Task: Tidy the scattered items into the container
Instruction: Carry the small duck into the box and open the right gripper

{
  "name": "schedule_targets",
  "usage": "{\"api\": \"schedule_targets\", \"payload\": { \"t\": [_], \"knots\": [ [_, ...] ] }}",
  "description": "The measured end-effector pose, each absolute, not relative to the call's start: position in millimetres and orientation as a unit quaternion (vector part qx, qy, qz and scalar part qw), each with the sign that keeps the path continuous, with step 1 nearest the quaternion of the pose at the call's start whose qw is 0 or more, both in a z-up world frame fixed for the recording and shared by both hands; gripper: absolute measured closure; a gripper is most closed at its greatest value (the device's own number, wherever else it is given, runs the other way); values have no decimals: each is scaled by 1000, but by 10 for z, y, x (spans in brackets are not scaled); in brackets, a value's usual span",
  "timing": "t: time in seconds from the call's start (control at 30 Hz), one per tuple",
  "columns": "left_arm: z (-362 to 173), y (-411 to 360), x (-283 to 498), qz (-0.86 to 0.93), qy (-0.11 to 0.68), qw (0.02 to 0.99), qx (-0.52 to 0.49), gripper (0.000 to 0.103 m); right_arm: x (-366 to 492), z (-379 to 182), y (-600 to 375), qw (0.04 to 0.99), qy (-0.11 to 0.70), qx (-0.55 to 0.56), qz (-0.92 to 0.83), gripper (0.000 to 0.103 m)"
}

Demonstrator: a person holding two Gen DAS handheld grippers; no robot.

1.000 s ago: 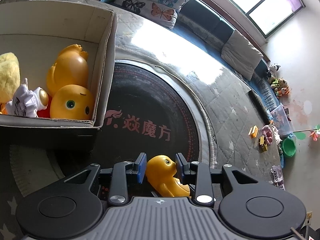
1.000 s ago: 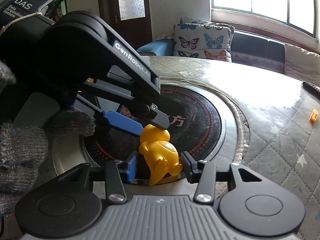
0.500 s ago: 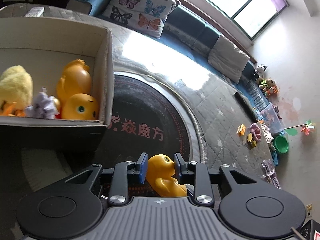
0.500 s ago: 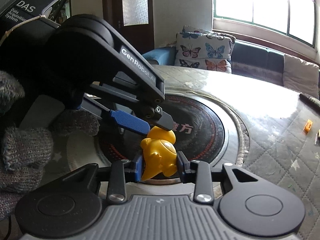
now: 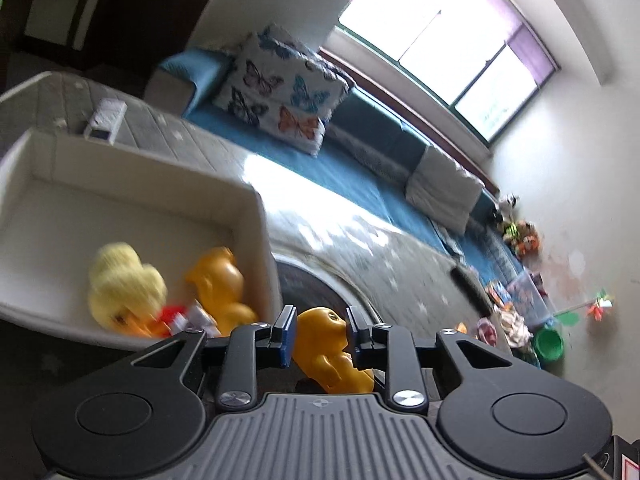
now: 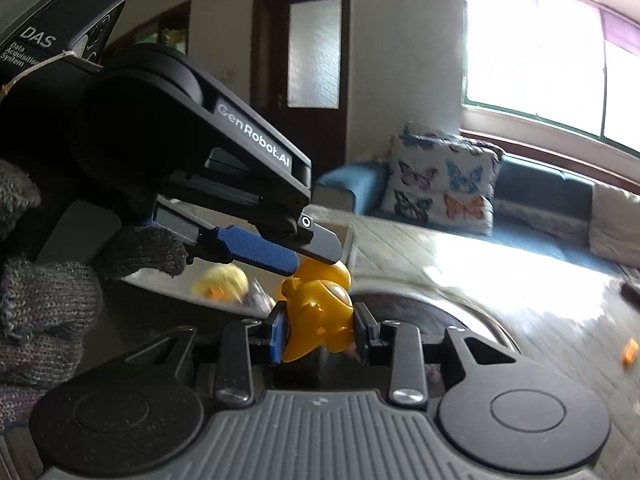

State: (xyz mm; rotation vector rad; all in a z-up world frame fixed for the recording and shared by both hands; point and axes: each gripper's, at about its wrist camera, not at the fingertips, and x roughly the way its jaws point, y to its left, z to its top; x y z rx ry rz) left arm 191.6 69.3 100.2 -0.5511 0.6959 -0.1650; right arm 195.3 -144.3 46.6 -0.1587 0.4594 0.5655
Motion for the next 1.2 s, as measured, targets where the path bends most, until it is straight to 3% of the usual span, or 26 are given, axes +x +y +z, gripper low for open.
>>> {"api": "schedule_targets", "payload": {
  "t": [0.93,1.2],
  "knots": [
    [697,1208,2211,-25,364,884,-293,73,2451,217,-935,913,253,-84,309,69],
    [753,1215,2121,-26,359,887,-288,73,2328,274,-928,915,240,-95,310,61]
  ]
}}
